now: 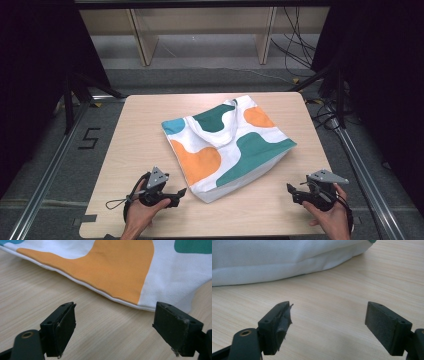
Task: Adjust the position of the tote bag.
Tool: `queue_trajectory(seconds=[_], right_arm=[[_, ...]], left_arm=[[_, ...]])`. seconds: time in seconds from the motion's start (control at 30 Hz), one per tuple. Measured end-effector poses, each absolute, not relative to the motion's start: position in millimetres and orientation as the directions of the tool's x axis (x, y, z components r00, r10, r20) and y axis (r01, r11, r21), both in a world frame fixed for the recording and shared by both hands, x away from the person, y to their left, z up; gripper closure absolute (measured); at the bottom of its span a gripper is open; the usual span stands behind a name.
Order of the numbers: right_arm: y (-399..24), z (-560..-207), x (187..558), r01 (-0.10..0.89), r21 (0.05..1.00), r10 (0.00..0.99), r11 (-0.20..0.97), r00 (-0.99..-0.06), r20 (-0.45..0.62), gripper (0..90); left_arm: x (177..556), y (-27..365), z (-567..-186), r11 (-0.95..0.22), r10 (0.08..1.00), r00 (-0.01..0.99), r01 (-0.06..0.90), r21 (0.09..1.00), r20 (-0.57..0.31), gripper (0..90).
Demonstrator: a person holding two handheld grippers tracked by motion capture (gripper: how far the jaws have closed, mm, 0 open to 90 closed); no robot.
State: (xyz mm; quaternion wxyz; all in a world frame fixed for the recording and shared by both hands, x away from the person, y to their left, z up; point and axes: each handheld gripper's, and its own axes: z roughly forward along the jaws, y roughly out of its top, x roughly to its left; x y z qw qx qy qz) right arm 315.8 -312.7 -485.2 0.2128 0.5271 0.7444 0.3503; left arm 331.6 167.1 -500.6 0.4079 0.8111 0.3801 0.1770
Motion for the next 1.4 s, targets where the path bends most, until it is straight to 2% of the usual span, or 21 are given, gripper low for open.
queue_trajectory(seconds=[0.13,0.33,0.37,0.47,0.5,0.53,0.6,0.83,0.93,1.0,1.07,1.2,1.23,1.27,1.3,1.33,1.4], right_arm=[[-316,-486,318,0.610,0.757,0.927,0.235,-0.375,0.015,22.9],[-311,-488,318,0.620,0.750,0.927,0.229,-0.375,0.027,23.7],[-310,-487,318,0.633,0.741,0.929,0.222,-0.368,0.036,23.8],[-310,-488,318,0.630,0.742,0.929,0.230,-0.369,0.024,24.5],[-313,-488,320,0.616,0.747,0.921,0.250,-0.390,0.014,24.5],[-311,-489,319,0.633,0.741,0.932,0.224,-0.362,0.027,24.8],[-312,-489,320,0.622,0.747,0.929,0.234,-0.370,0.018,24.9],[-315,-486,319,0.623,0.746,0.927,0.234,-0.375,0.023,25.1],[-315,-488,321,0.595,0.755,0.914,0.278,-0.405,-0.017,25.1],[-312,-487,320,0.611,0.748,0.918,0.259,-0.396,0.006,25.1],[-311,-488,320,0.602,0.753,0.917,0.266,-0.400,-0.004,25.1],[-311,-487,320,0.618,0.740,0.917,0.264,-0.399,0.005,25.1],[-308,-488,319,0.632,0.740,0.927,0.231,-0.374,0.031,25.1],[-309,-487,319,0.641,0.730,0.925,0.237,-0.378,0.031,25.1],[-309,-487,319,0.641,0.730,0.925,0.237,-0.378,0.031,25.1],[-311,-489,322,0.617,0.739,0.916,0.270,-0.401,0.001,25.1],[-311,-488,321,0.615,0.744,0.915,0.260,-0.404,0.014,25.1]], left_arm=[[332,166,-501,-0.381,0.763,0.646,0.478,0.791,-0.022,16.6],[331,166,-501,-0.369,0.769,0.639,0.476,0.798,-0.026,17.9],[330,165,-501,-0.348,0.773,0.632,0.481,0.804,-0.044,18.4],[328,165,-498,-0.378,0.753,0.658,0.459,0.804,-0.022,22.9],[327,161,-499,-0.330,0.767,0.639,0.472,0.818,-0.059,23.2],[326,161,-498,-0.333,0.758,0.649,0.471,0.817,-0.065,25.8],[324,161,-496,-0.322,0.751,0.655,0.468,0.823,-0.079,27.4],[313,155,-492,-0.346,0.694,0.716,0.428,0.835,-0.080,28.4],[308,149,-491,-0.348,0.665,0.743,0.401,0.847,-0.078,28.9],[307,143,-491,-0.378,0.639,0.767,0.378,0.845,-0.058,29.3],[307,135,-491,-0.382,0.622,0.781,0.361,0.851,-0.052,34.1],[313,114,-494,-0.436,0.597,0.802,0.328,0.838,-0.004,36.3],[314,111,-495,-0.464,0.583,0.812,0.316,0.828,0.017,36.9],[317,104,-497,-0.507,0.568,0.821,0.297,0.809,0.054,42.3],[317,104,-497,-0.507,0.568,0.821,0.297,0.809,0.054,45.5],[319,101,-499,-0.517,0.566,0.821,0.284,0.807,0.073,45.5],[321,96,-500,-0.549,0.548,0.828,0.250,0.797,0.118,57.5]])
